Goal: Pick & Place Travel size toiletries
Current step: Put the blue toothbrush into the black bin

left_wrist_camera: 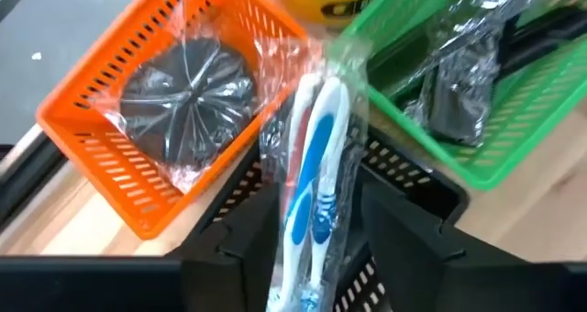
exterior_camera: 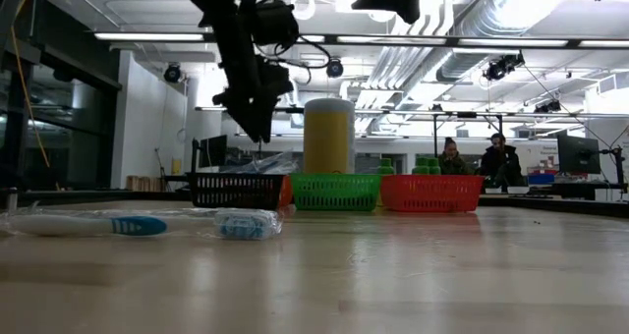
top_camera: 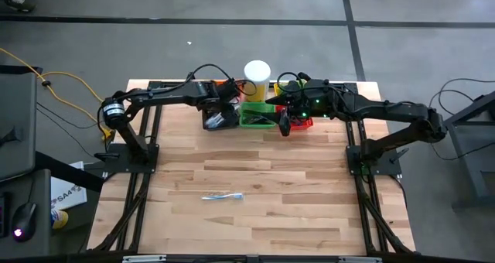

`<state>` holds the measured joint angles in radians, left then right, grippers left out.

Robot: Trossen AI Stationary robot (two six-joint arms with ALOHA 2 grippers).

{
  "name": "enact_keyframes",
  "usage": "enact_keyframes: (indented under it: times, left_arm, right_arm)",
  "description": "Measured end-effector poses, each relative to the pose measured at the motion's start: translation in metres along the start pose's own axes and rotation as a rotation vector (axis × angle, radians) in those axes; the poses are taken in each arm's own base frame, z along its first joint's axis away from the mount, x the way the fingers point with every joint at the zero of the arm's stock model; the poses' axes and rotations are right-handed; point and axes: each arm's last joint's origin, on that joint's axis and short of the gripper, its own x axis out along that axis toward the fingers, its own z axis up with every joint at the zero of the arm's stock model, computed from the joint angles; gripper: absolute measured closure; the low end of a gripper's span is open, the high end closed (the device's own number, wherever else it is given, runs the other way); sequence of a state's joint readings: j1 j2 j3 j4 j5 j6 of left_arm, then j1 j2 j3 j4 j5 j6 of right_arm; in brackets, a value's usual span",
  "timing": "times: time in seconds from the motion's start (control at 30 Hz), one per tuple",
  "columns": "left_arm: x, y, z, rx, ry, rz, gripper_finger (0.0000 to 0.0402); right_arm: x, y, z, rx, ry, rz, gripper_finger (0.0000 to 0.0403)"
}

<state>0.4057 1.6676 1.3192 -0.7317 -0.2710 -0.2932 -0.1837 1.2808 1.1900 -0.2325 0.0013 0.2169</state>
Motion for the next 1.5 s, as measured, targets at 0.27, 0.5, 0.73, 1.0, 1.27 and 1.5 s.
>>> enact_keyframes:
  times: [0.27,0.5,0.73,1.0,1.27,1.5]
  left_arm:
    - [-0.042,-0.002,0.014,-0.008,0.013,-0.040,0.0239]
    - [-0.086,-0.030,-0.014,0.087,0.039,-0.102,0.0239]
    - [-0.114,-0.070,-0.058,0.284,0.059,-0.189,0.0239]
    - [-0.114,-0.111,-0.114,0.462,0.088,-0.291,0.0239]
    - [-0.109,-0.138,-0.158,0.574,0.070,-0.429,0.0238]
    - [-0.090,-0.158,-0.182,0.607,0.025,-0.527,0.0237]
  right_arm:
    - [0.000,0.000,-0.002,0.026,0.024,0.000,0.0152]
    - [0.000,-0.001,-0.009,0.053,0.091,-0.004,0.0152]
    - [-0.001,0.000,-0.011,0.079,0.127,0.041,0.0152]
    - [-0.001,0.001,-0.012,0.083,0.142,0.080,0.0152]
    - [-0.001,0.001,-0.012,0.075,0.142,0.082,0.0152]
    - [-0.001,0.002,-0.012,0.075,0.150,0.109,0.0152]
